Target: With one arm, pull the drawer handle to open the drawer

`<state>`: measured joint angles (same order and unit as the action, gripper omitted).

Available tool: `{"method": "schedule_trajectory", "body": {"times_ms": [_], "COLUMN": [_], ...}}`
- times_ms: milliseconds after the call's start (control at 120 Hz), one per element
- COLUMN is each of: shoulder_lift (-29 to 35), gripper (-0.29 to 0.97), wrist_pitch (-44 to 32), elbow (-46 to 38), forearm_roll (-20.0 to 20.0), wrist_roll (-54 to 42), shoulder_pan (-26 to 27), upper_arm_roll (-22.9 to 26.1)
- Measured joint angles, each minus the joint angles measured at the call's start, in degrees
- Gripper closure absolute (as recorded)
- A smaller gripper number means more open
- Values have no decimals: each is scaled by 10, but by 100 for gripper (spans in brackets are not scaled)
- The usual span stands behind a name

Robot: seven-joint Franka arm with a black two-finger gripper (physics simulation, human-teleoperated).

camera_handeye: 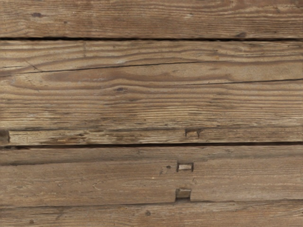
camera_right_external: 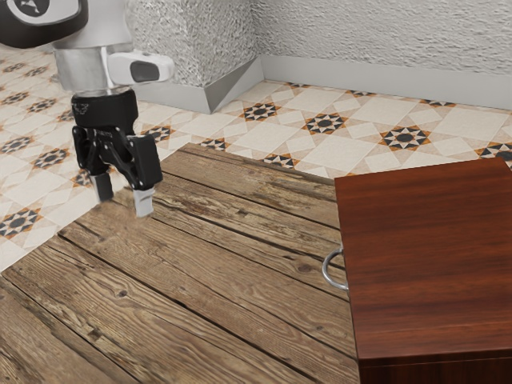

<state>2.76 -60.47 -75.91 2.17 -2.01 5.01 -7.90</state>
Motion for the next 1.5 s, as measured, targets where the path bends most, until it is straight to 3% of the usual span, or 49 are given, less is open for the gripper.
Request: {"method": "schedule_trajectory", "body": {"times_ms": [150,333,417,475,558,700,892,1075,1283,1467,1500], "shoulder_lift": [6,5,25,107,174,227,229,209,230,148,138], "gripper": [2,2,3,4,5,4,4,4,6,7,7], "wrist_pitch": [-113,-158,-170,-217,-274,-339,-426,-471,-493,-542,-548], "elbow": [-1,-4,-56,-196,-298,-356,-385,-403,-441,-392,-387], "forearm_roll": [-3,8,61,103,168,235,301,319,322,303,298], "wrist_roll": [-12,23,55,79,108,151,199,240,271,257,254], "shoulder_pan": [-29,-18,-8,-31,-75,-101,-103,-107,-117,-114,-85], "upper_arm_roll": [-2,4,17,76,143,200,248,256,240,211,184]}}
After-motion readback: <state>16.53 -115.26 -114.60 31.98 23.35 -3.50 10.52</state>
